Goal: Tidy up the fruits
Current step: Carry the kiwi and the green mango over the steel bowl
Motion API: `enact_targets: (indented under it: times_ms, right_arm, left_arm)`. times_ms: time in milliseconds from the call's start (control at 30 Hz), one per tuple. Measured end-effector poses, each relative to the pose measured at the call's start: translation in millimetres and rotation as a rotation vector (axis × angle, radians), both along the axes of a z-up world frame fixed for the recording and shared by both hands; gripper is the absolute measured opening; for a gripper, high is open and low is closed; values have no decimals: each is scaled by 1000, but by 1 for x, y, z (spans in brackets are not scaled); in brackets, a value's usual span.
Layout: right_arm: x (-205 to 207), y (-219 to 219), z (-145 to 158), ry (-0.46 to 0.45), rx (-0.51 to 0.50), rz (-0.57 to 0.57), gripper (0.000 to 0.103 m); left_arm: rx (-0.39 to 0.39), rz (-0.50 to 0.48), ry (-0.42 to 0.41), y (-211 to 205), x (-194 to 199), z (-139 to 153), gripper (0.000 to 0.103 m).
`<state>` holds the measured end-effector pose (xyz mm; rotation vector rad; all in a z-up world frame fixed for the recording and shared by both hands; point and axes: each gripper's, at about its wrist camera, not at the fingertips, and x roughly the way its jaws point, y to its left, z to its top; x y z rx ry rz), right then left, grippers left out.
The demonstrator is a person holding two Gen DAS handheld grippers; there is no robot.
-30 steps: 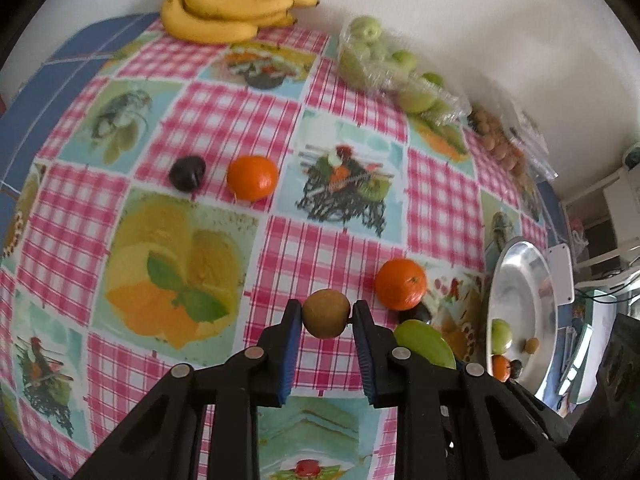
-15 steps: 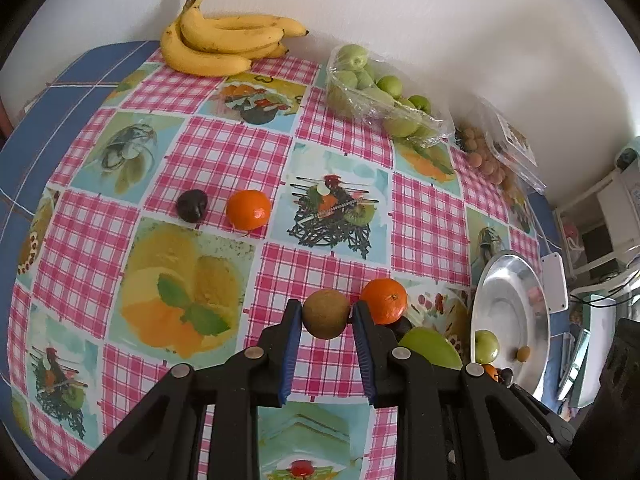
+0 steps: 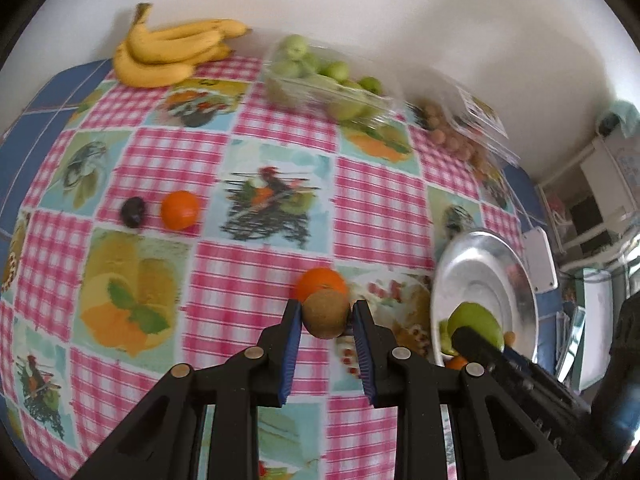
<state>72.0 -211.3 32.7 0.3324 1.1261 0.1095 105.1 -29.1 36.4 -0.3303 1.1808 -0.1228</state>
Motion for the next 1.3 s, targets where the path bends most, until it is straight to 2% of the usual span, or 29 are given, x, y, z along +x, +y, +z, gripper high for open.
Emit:
enact_targets:
  times_ms: [300, 567, 1100, 1200, 1300]
  right_arm:
    - [-17, -73, -2, 5, -41, -153, 40]
    - [-27, -110, -1, -2, -30, -217, 40]
    - [-17, -111, -29, 45, 15, -217, 40]
    - [-13, -106, -30, 45, -34, -204, 40]
    - [-13, -106, -30, 36, -30, -205, 40]
  left_arm:
    - [11, -126, -17, -63, 0, 2, 28]
    - [44, -181, -43, -88, 0, 6, 28]
    - [135, -255, -72, -131, 21, -10, 28]
    - [161, -270, -83, -139, 24, -13, 28]
    - [177, -288, -92, -148, 26, -15, 28]
